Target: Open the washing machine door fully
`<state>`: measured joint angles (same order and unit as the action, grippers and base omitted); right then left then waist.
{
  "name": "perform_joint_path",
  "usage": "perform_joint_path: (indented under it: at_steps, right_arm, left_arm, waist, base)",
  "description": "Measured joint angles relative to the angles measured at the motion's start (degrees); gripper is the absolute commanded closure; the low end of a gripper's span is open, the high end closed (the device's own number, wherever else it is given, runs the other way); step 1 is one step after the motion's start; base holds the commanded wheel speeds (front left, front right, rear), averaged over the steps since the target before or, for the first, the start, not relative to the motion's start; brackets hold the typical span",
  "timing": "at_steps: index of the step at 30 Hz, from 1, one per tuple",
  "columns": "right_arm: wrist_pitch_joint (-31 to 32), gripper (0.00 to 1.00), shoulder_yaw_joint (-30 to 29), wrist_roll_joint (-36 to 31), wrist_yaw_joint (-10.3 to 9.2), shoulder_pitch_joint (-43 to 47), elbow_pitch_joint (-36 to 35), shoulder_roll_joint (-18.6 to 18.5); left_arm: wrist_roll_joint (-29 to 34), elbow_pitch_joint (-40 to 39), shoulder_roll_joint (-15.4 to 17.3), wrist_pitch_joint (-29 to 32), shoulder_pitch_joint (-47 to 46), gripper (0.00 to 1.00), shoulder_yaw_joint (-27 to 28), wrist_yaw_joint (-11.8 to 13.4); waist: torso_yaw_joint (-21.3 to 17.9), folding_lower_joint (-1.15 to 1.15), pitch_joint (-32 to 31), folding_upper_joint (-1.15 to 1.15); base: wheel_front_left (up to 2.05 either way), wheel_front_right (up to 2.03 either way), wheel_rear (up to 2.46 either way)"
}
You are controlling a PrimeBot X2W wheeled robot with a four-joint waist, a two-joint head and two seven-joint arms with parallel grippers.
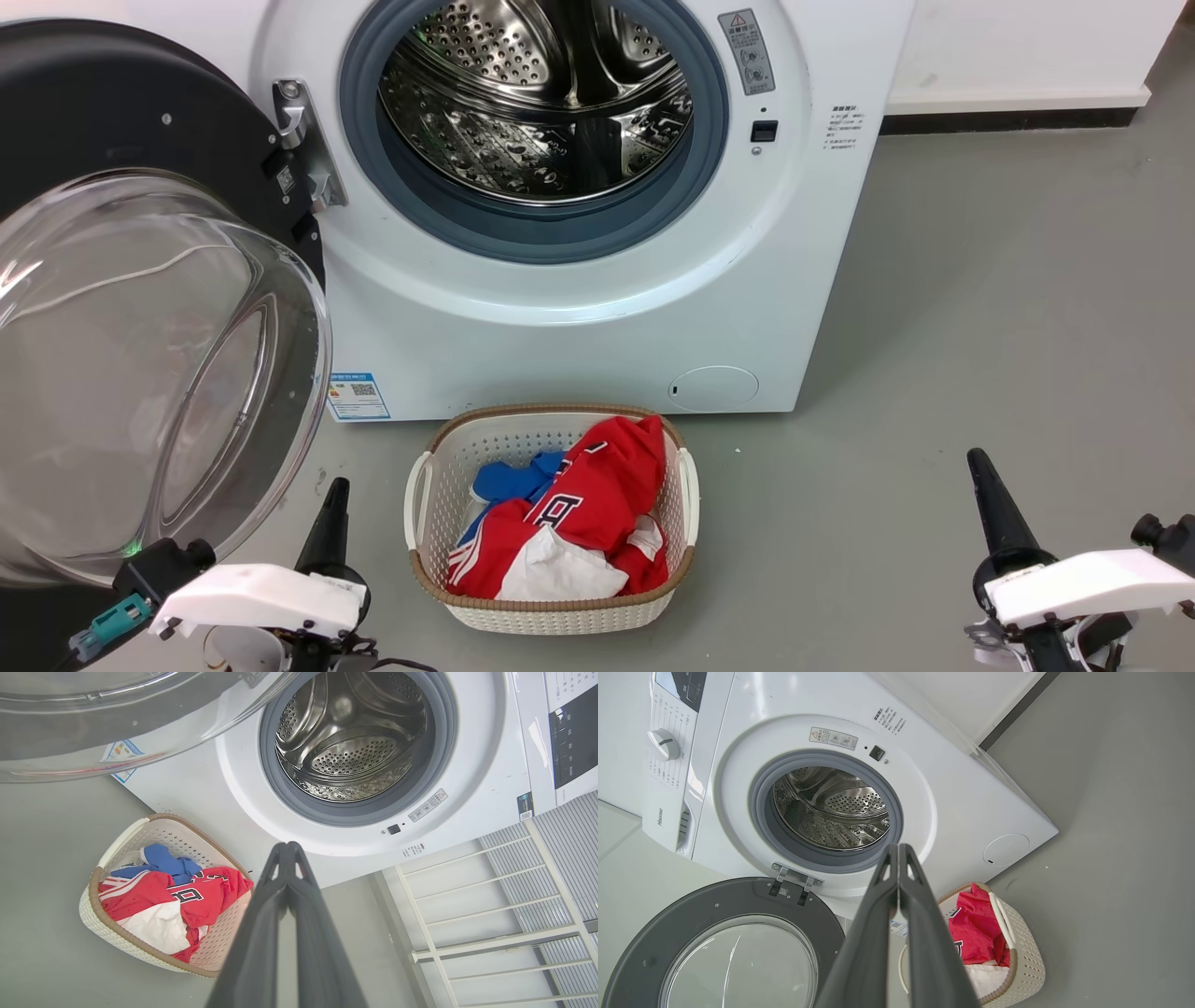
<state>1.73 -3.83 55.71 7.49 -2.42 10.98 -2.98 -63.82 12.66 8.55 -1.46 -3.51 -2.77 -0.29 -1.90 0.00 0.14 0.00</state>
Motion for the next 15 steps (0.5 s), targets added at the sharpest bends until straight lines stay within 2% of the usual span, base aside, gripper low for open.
perform_joint_path:
  at_steps: [15]
  right_arm:
    - [1.36,1.00,-0.75,9.78,0.00,-0.95,0.75,0.01]
  left_arm:
    - [-7.64,0.38,-1.51,2.15,-0.46,1.00,2.47,-1.81]
  waist:
    - [0.41,0.00,0.01,0.00]
  base:
    - [0.00,0.00,0.00]
